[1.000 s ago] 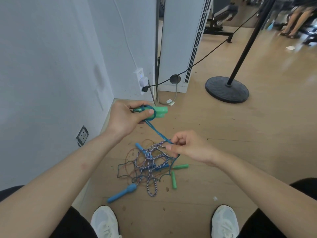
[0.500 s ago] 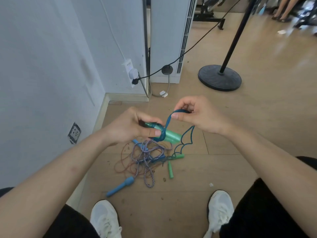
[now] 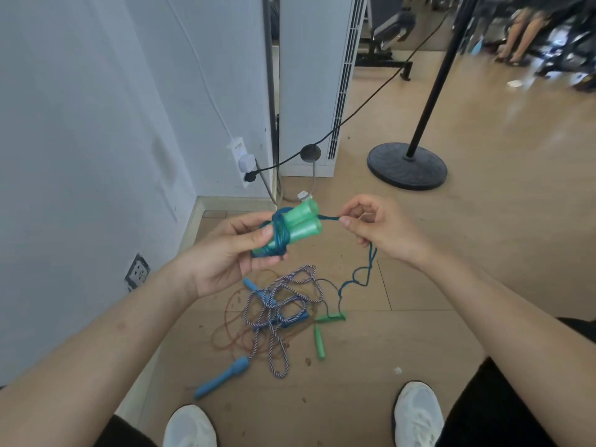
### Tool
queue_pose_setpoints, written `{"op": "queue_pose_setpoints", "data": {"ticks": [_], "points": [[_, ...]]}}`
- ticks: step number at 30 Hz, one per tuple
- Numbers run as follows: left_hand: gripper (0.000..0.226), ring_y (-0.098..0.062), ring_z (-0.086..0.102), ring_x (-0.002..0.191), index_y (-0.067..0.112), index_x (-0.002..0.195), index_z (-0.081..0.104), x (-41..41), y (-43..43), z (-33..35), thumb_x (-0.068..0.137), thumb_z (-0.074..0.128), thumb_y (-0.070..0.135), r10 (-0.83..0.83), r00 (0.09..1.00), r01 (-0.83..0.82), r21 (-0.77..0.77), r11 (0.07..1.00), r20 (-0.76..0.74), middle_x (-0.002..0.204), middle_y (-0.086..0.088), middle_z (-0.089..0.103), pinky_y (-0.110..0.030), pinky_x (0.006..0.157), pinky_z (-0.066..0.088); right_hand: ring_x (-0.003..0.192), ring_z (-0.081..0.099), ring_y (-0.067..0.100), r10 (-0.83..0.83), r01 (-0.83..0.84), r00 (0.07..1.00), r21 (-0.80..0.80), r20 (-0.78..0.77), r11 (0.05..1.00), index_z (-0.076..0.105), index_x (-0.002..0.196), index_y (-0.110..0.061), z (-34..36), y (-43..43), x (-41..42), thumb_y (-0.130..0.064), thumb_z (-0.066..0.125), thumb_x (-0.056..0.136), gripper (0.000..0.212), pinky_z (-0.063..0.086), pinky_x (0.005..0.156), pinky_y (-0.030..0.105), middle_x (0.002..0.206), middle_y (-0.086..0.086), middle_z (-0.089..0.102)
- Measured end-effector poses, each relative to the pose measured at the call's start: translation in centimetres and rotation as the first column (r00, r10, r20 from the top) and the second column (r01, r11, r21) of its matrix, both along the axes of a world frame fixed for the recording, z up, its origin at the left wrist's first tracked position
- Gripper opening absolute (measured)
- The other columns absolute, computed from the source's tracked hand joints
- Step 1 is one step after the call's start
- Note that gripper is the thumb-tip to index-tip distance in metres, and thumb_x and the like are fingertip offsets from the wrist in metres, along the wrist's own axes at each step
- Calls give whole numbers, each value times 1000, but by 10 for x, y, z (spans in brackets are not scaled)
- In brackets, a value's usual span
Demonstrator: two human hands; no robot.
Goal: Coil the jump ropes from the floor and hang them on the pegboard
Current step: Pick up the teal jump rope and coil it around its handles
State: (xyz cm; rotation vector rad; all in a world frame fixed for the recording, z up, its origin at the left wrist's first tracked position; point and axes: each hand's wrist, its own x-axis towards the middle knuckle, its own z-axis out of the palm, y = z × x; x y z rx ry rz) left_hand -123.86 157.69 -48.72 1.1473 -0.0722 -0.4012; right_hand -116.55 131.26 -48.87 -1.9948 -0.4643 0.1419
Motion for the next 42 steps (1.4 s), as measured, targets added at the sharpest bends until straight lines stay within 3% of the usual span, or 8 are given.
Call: {"op": "queue_pose_setpoints", "data": {"ticks": [7, 11, 16, 20, 23, 26, 32, 42], "points": [[54, -25, 75, 85, 2, 106, 67, 2, -14, 0, 59, 89, 17, 345, 937, -350, -136, 927, -58, 95, -12, 74, -23, 68, 61, 55, 63, 8, 95, -102, 994, -165, -49, 981, 68, 83, -26, -16, 16, -19, -13, 69, 92, 17, 55, 56, 28, 76, -5, 65], [31, -22, 74, 90, -1, 109, 62, 7, -8, -6, 81, 74, 3, 565, 825, -565, -6, 825, -8, 95, -9, 73, -28, 75, 62, 58, 62, 11, 253, -279, 955, -177, -153, 944, 68, 99, -28, -14, 22, -33, -8, 66, 93, 20, 58, 60, 32, 83, -2, 65], [29, -20, 73, 82, -2, 106, 69, 8, -1, -16, 79, 80, 2, 662, 723, -687, 313, 656, 199, 103, -12, 70, -34, 74, 63, 67, 59, 17, 432, -484, 868, -221, -246, 847, 63, 131, -23, -11, 26, -45, -13, 68, 94, 39, 58, 64, 36, 78, 5, 51], [30, -17, 73, 81, 30, 96, 78, 7, 0, -25, 71, 89, 20, 342, 790, -610, 595, 522, 510, 87, 9, 77, -39, 76, 62, 67, 59, 11, 460, -485, 874, -210, -158, 849, 73, 104, -21, 4, 28, -51, -11, 70, 91, 16, 50, 66, 37, 75, 3, 68], [36, -7, 69, 85, 29, 106, 78, 3, -7, -28, 73, 88, 21, 59, 811, -536, 697, 478, 583, 93, 12, 77, -30, 81, 54, 62, 57, 1, 359, -366, 930, -103, -75, 925, 70, 90, -16, 14, 23, -43, -5, 69, 91, 11, 46, 58, 18, 73, -1, 67], [36, -8, 64, 85, 29, 116, 75, 0, -13, -29, 82, 82, 21, -125, 793, -493, 749, 442, 596, 97, 8, 72, -20, 76, 45, 61, 57, 4, 242, -242, 970, -95, -12, 966, 72, 90, -15, 18, 15, -32, -9, 69, 91, 7, 46, 56, 21, 78, 7, 70], [38, 9, 55, 88, 21, 130, 67, -6, -21, -28, 92, 70, 19, -340, 727, -413, 776, 478, 596, 105, 10, 64, -6, 78, 37, 76, 65, 37, 116, -109, 992, -136, 41, 985, 72, 85, -20, 9, 5, -17, -16, 76, 86, 6, 52, 69, 45, 83, 12, 73], [46, -13, 60, 80, 37, 115, 74, -5, -22, -26, 71, 87, 40, -393, 768, -312, 831, 461, 506, 94, 5, 67, -28, 73, 49, 65, 57, 6, 217, -216, 976, -135, -9, 967, 69, 80, -22, 12, 9, -25, -13, 78, 84, 14, 45, 63, 24, 73, -2, 68]]}}
